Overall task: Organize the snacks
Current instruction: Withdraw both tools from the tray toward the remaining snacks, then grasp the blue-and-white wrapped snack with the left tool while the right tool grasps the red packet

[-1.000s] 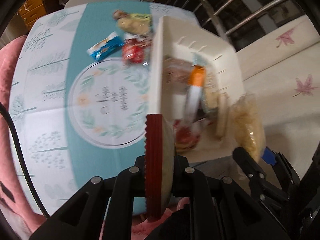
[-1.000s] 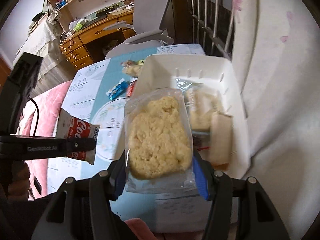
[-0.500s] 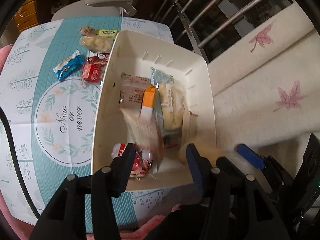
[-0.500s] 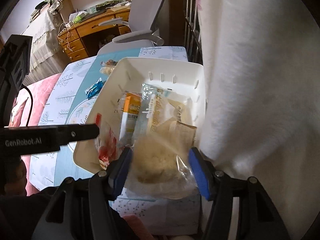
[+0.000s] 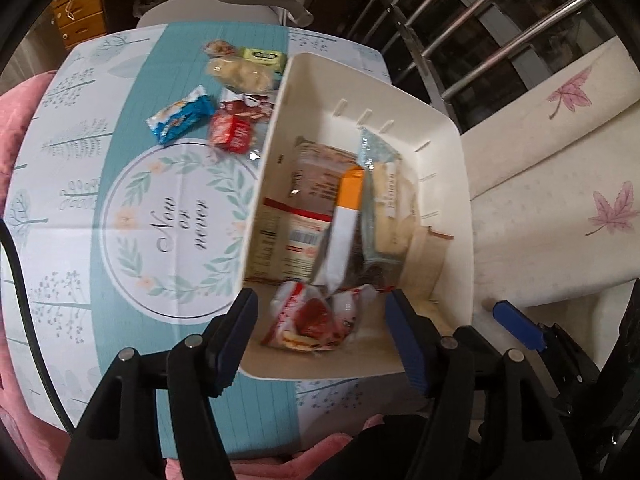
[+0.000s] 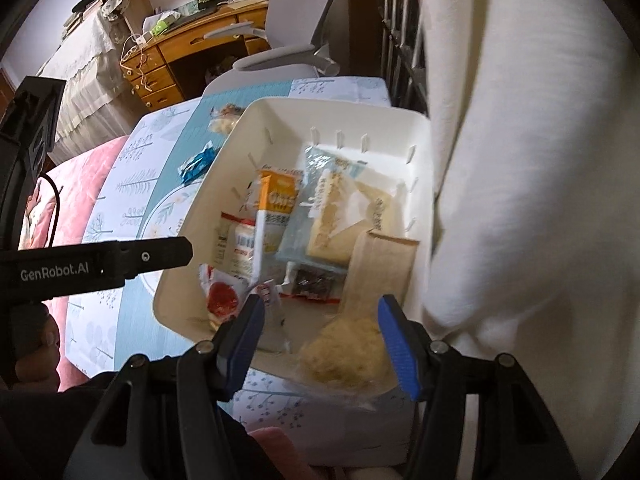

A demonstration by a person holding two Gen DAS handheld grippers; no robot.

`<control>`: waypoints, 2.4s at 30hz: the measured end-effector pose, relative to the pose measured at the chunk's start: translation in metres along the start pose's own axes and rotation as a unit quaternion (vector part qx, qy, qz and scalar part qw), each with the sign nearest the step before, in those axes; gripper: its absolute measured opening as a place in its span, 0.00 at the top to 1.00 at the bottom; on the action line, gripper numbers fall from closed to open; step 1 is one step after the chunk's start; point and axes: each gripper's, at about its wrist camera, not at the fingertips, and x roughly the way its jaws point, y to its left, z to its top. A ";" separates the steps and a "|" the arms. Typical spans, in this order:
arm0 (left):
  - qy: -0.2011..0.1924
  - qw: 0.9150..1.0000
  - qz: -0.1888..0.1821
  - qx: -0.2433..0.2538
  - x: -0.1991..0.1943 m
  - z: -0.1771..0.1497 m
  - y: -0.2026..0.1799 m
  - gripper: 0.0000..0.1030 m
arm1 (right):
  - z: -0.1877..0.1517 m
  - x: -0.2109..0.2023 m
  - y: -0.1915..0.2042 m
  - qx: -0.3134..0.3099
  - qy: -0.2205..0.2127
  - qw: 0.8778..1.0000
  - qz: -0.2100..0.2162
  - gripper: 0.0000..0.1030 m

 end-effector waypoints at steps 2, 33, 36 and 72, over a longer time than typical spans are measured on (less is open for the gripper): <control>-0.008 1.000 0.008 0.008 -0.005 -0.002 0.010 0.37 | -0.001 0.002 0.008 0.001 0.005 1.000 0.003 0.43; -0.097 0.967 0.007 0.236 -0.083 0.072 0.167 0.25 | 0.043 0.023 0.123 0.408 0.011 0.911 0.054 0.42; -0.089 0.963 -0.005 0.256 -0.076 0.082 0.171 0.25 | 0.045 0.032 0.117 0.465 0.018 0.882 0.072 0.41; -0.033 0.959 -0.048 0.278 0.105 0.158 0.160 0.34 | 0.100 0.179 0.099 0.742 0.018 0.670 -0.006 0.31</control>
